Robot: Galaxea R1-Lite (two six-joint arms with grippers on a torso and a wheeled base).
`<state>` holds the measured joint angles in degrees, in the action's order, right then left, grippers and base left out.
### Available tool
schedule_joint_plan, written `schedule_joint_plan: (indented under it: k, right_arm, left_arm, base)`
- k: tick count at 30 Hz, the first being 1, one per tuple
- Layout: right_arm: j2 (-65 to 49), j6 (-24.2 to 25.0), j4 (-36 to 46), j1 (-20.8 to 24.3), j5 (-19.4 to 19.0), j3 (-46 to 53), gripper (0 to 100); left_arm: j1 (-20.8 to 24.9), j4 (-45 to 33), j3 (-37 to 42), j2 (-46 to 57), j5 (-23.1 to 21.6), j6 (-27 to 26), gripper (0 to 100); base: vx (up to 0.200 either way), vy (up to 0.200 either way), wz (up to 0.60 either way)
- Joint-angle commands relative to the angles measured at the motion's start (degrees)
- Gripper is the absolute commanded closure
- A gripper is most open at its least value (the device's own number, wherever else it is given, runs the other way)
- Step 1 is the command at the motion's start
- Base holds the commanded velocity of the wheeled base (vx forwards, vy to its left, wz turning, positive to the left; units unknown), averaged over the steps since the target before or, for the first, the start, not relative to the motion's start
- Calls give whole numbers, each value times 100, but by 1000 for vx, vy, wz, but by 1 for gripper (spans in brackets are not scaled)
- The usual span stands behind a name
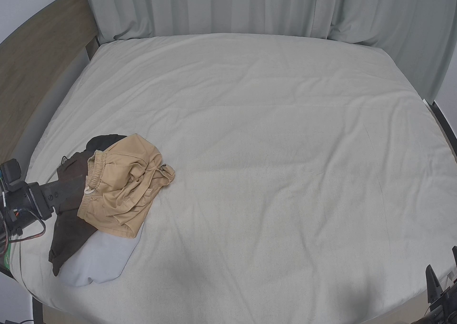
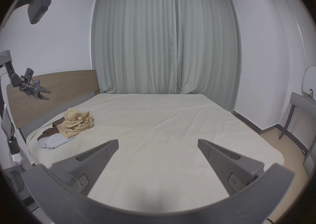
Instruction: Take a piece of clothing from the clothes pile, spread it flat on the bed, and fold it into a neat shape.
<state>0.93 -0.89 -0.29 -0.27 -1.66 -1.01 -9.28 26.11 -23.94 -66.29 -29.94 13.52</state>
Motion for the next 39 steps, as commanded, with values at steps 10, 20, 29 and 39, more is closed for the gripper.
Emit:
schedule_joint_plan:
  k: [10, 20, 29, 39]
  right_arm:
    - [-75, -8, 3, 0, -1, 101, 0]
    - [-75, 1, -6, 0, -1, 101, 0]
    - [-84, 1, -6, 0, -1, 101, 0]
    - [-84, 1, 3, 0, -1, 101, 0]
  left_arm:
    - [-619, 623, -357, -1246, -750, 2, 0]
    - [-663, 1010, -664, -2019, -803, 2, 0]
    - [-619, 1063, -1113, -2617, -803, 2, 0]
    - [-619, 1379, -1420, -3250, -803, -7, 0]
  base:
    - [0, 0, 0]
    - [0, 0, 0]
    - [0, 0, 0]
    - [0, 0, 0]
